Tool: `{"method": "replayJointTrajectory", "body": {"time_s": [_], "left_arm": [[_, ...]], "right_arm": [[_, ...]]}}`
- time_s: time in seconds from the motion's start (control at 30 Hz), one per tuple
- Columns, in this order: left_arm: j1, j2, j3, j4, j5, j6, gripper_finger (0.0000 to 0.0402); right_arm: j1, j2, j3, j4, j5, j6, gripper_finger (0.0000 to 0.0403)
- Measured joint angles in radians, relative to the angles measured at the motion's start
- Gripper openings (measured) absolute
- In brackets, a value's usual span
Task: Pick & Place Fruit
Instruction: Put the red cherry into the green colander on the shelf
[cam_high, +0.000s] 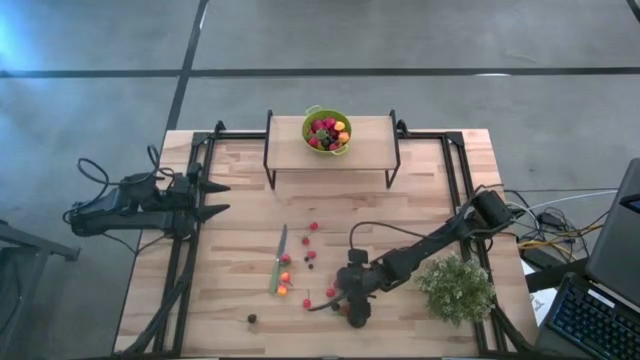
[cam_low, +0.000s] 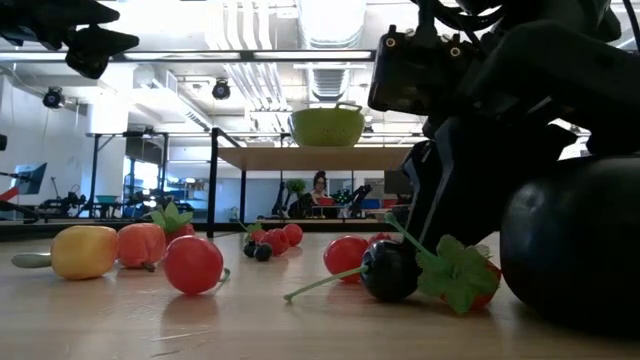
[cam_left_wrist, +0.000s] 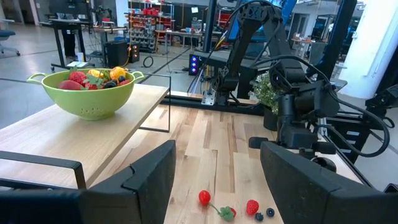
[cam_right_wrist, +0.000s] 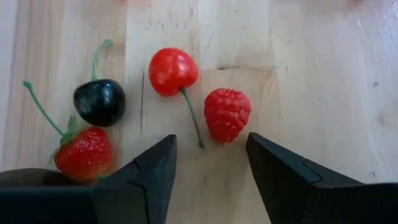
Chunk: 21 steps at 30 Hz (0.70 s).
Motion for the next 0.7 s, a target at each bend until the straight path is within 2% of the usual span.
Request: {"method": "replayJointTrajectory", "body": {"time_s": [0.23, 0.7], "left_arm": [[0.000, 0.000, 0.000, 0.000, 0.000, 0.000, 0.0241], [0.000, 0.000, 0.000, 0.000, 0.000, 0.000, 0.0241]], "right_arm": [[0.001, 0.001, 0.006, -0.012, 0.001, 0.000, 0.0162], [-0.001, 0.008, 0.019, 0.046, -0.010, 0.011, 0.0069]]}}
